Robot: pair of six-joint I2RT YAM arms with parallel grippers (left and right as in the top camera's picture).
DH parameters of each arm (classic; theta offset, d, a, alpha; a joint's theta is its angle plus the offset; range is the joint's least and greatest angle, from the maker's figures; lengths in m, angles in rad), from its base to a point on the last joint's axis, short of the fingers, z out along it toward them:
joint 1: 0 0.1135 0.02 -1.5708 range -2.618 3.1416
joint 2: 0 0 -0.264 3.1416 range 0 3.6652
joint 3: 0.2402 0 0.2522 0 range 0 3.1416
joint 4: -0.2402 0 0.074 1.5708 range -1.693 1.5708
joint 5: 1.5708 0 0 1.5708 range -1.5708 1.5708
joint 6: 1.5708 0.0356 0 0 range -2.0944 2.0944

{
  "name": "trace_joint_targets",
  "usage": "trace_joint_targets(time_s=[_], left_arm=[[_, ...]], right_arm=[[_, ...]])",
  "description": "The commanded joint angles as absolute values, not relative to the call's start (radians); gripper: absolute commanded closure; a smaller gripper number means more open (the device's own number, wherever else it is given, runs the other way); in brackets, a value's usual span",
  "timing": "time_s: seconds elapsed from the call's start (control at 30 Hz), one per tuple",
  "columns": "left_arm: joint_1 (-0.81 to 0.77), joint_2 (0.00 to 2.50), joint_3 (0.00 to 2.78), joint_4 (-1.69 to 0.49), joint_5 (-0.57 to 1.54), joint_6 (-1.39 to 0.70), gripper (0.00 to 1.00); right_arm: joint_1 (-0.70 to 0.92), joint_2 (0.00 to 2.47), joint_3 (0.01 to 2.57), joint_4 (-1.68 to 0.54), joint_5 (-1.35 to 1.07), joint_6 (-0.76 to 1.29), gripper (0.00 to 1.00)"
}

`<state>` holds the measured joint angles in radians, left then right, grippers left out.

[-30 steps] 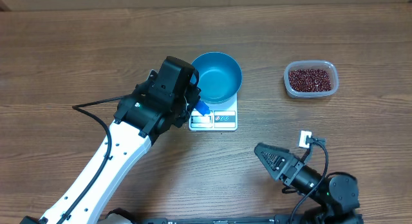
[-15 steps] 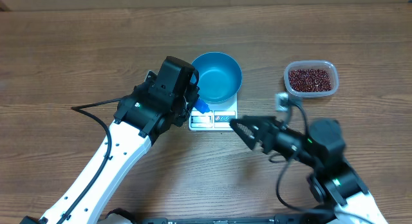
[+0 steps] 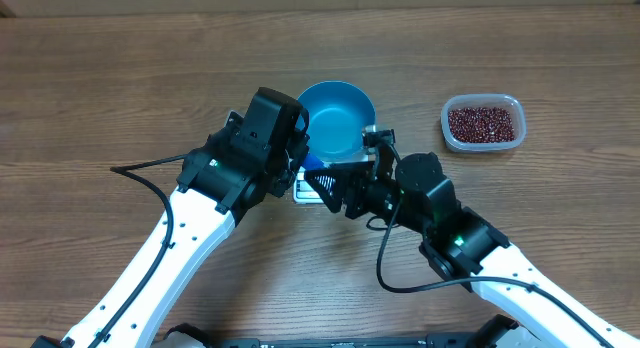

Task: Scoop item into bowl and weigh 150g on scale
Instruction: 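Move the right gripper to the scoop handle beside the left gripper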

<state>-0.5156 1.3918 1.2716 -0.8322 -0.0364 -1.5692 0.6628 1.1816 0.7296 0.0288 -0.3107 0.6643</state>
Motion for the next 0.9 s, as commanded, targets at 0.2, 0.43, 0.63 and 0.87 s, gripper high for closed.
trace_joint_targets(time_s=[0.2,0.43,0.63,0.87], left_arm=[[-0.521,1.374,1.295,-0.841,0.003,-1.596,0.96],[-0.521,1.374,1.295,-0.842,0.028,-1.647,0.96],[-0.521,1.374,1.295,-0.841,0.036,-1.666,0.96],[-0.521,1.374,1.295,-0.841,0.046,-1.676,0.96]], right_arm=[[0.669,1.209,0.763,0.097,-0.235,0.649,0.46],[0.669,1.23,0.763,0.111,-0.229,0.662,0.52],[0.669,1.25,0.763,0.127,-0.237,0.673,0.55],[0.669,1.253,0.763,0.149,-0.24,0.68,0.58]])
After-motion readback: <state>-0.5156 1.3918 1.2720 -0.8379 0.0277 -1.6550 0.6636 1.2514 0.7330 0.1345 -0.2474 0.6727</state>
